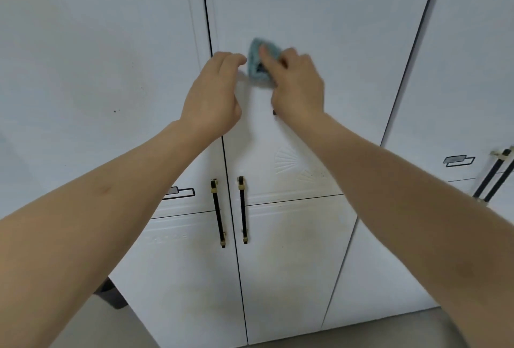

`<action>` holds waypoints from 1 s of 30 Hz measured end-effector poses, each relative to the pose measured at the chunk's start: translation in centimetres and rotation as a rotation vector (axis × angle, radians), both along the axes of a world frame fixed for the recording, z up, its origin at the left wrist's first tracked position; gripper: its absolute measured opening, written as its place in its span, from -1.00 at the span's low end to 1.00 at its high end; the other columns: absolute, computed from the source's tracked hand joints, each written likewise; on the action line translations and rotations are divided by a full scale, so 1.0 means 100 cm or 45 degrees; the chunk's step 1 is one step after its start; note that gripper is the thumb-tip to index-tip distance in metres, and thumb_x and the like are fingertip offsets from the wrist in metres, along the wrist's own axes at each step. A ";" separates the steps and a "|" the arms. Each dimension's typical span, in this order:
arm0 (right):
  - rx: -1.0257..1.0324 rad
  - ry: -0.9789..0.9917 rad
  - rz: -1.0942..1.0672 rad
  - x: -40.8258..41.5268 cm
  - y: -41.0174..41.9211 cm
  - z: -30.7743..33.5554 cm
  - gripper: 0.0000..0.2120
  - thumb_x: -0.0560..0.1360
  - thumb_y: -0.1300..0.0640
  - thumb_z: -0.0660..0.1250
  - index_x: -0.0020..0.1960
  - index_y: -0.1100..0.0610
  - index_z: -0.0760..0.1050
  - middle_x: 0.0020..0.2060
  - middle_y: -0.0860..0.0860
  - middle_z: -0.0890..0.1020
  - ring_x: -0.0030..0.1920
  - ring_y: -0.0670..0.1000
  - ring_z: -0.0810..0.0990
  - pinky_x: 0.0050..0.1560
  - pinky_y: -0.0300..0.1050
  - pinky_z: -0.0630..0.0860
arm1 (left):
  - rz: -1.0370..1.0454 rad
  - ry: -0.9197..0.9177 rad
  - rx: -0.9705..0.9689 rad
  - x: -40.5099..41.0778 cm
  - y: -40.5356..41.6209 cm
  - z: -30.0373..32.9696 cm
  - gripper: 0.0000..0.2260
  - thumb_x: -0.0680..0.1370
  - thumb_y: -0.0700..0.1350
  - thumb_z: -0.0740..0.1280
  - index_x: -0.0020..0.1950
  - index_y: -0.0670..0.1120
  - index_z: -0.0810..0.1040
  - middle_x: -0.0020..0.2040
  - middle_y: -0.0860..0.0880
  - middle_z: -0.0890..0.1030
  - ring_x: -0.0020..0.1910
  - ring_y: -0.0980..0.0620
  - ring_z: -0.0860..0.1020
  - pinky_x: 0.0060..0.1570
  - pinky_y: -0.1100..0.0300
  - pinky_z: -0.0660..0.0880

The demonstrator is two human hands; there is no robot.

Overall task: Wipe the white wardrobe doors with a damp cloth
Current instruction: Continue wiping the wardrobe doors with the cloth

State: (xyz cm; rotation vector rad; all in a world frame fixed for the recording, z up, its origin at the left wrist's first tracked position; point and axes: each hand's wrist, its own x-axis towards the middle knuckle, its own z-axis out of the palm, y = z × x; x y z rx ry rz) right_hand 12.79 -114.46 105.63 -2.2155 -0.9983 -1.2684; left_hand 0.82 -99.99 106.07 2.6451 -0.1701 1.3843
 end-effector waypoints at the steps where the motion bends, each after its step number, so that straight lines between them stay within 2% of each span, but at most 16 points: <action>1: -0.054 -0.035 0.029 -0.005 0.010 -0.020 -0.33 0.38 0.28 0.32 0.46 -0.08 0.43 0.03 0.09 0.54 -0.09 0.20 0.47 -0.39 -0.09 0.43 | 0.011 -0.014 0.007 -0.002 0.002 -0.001 -0.44 0.35 -0.33 0.08 0.35 -0.24 0.45 0.26 -0.21 0.49 0.15 -0.19 0.51 -0.02 -0.03 0.51; 3: -0.149 -0.144 0.092 -0.008 0.019 -0.059 -0.37 0.35 0.32 0.33 0.38 -0.05 0.45 -0.05 0.07 0.54 -0.16 0.17 0.44 -0.48 -0.15 0.40 | 0.026 0.012 0.041 -0.003 0.005 -0.002 -0.46 0.35 -0.30 0.12 0.34 -0.24 0.46 0.26 -0.21 0.49 0.19 -0.18 0.50 -0.02 0.00 0.50; 5: -0.316 -0.235 0.165 -0.010 0.019 -0.098 -0.38 0.35 0.36 0.31 0.35 -0.05 0.48 -0.07 0.07 0.54 -0.19 0.16 0.43 -0.49 -0.17 0.34 | 0.020 0.044 0.102 -0.003 0.006 -0.009 -0.43 0.32 -0.36 0.15 0.34 -0.24 0.47 0.27 -0.21 0.49 0.18 -0.18 0.50 -0.06 0.00 0.51; 9: -0.699 -0.259 0.265 -0.002 -0.003 -0.173 -0.49 0.45 0.32 0.23 0.35 0.03 0.52 -0.06 0.06 0.52 -0.18 0.14 0.43 -0.41 -0.10 0.37 | -0.017 0.054 0.190 -0.004 0.008 -0.019 -0.44 0.30 -0.43 0.14 0.31 -0.28 0.49 0.23 -0.25 0.51 0.13 -0.22 0.52 -0.11 0.00 0.53; 13: -1.074 -0.293 0.198 0.011 -0.047 -0.218 -0.71 0.41 0.20 0.38 0.10 -0.03 0.55 -0.11 0.02 0.52 -0.18 0.15 0.50 -0.35 -0.03 0.46 | 0.005 0.081 0.209 -0.011 0.014 -0.022 -0.44 0.29 -0.44 0.15 0.30 -0.29 0.49 0.22 -0.26 0.50 0.09 -0.26 0.52 -0.14 -0.05 0.53; 15: -1.139 -0.342 0.182 0.018 -0.066 -0.216 -0.71 0.39 0.18 0.40 0.08 -0.06 0.57 -0.12 0.02 0.54 -0.18 0.15 0.52 -0.29 -0.02 0.46 | 0.020 0.099 0.192 -0.013 0.018 -0.023 -0.45 0.30 -0.44 0.16 0.30 -0.28 0.49 0.22 -0.25 0.50 0.07 -0.26 0.52 -0.14 -0.08 0.54; 17: -1.049 -0.400 0.169 0.023 -0.070 -0.188 -0.65 0.42 0.25 0.30 0.12 -0.06 0.56 -0.12 0.05 0.53 -0.20 0.15 0.51 -0.24 0.00 0.41 | 0.032 0.105 0.191 -0.013 0.019 -0.025 -0.47 0.32 -0.42 0.18 0.29 -0.29 0.49 0.22 -0.26 0.51 0.06 -0.28 0.52 -0.10 -0.12 0.54; 19: -0.817 -0.467 0.146 0.026 -0.063 -0.134 -0.58 0.46 0.28 0.20 0.21 -0.07 0.55 -0.12 0.08 0.54 -0.19 0.15 0.50 -0.25 0.01 0.38 | 0.043 0.116 0.237 -0.008 0.016 -0.024 -0.48 0.33 -0.39 0.21 0.30 -0.29 0.49 0.26 -0.27 0.50 0.11 -0.31 0.50 0.01 -0.16 0.52; 22: -0.338 -0.412 0.012 0.028 -0.055 -0.035 -0.48 0.39 0.27 0.36 0.31 -0.06 0.55 -0.09 0.14 0.55 -0.20 0.19 0.50 -0.29 0.00 0.41 | 0.068 0.103 0.292 0.006 0.005 -0.024 -0.44 0.34 -0.35 0.30 0.36 -0.29 0.44 0.42 -0.34 0.38 0.37 -0.36 0.38 0.32 -0.19 0.38; 24: -0.070 -0.279 -0.045 0.031 -0.055 0.010 -0.36 0.31 0.29 0.44 0.37 -0.05 0.53 -0.01 0.17 0.57 -0.11 0.24 0.52 -0.25 0.00 0.45 | 0.109 0.105 0.329 0.014 -0.006 -0.025 -0.40 0.37 -0.31 0.35 0.43 -0.27 0.39 0.49 -0.34 0.30 0.49 -0.37 0.25 0.44 -0.24 0.25; 27: -0.003 -0.236 -0.039 0.036 -0.054 0.010 -0.29 0.26 0.29 0.49 0.40 -0.01 0.52 0.02 0.18 0.58 -0.08 0.25 0.53 -0.28 -0.05 0.44 | 0.178 0.147 0.316 0.026 -0.023 -0.033 -0.31 0.38 -0.27 0.39 0.51 -0.21 0.30 0.55 -0.31 0.20 0.55 -0.36 0.13 0.50 -0.29 0.09; 30: -0.128 -0.258 0.014 0.041 -0.058 -0.050 -0.29 0.21 0.25 0.50 0.36 0.00 0.54 -0.02 0.10 0.60 -0.19 0.19 0.50 -0.36 -0.13 0.35 | 0.225 0.151 0.306 0.033 -0.032 -0.042 -0.27 0.38 -0.28 0.38 0.54 -0.17 0.26 0.57 -0.30 0.15 0.57 -0.34 0.07 0.52 -0.28 0.01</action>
